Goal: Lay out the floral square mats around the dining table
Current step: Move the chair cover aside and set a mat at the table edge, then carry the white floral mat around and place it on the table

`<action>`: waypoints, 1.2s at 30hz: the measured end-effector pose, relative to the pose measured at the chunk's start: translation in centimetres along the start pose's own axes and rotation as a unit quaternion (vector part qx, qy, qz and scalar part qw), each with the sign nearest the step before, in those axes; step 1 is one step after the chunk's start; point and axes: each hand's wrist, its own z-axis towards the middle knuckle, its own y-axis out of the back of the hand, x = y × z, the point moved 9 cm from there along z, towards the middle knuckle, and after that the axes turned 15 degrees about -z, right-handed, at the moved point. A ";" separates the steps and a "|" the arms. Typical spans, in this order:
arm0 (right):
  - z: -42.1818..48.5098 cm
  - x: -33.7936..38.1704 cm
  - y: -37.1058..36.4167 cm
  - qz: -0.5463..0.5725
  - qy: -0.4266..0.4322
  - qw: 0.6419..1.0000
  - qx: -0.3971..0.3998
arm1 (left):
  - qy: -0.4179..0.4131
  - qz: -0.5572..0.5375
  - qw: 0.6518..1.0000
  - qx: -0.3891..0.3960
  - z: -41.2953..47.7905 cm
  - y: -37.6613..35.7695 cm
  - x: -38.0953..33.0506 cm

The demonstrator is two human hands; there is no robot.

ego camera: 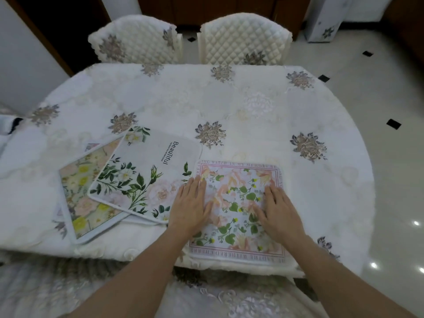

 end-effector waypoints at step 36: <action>5.4 21.5 7.4 0.113 -0.127 0.985 0.040 | 0.125 -0.101 0.983 -0.093 0.2 14.5 27.4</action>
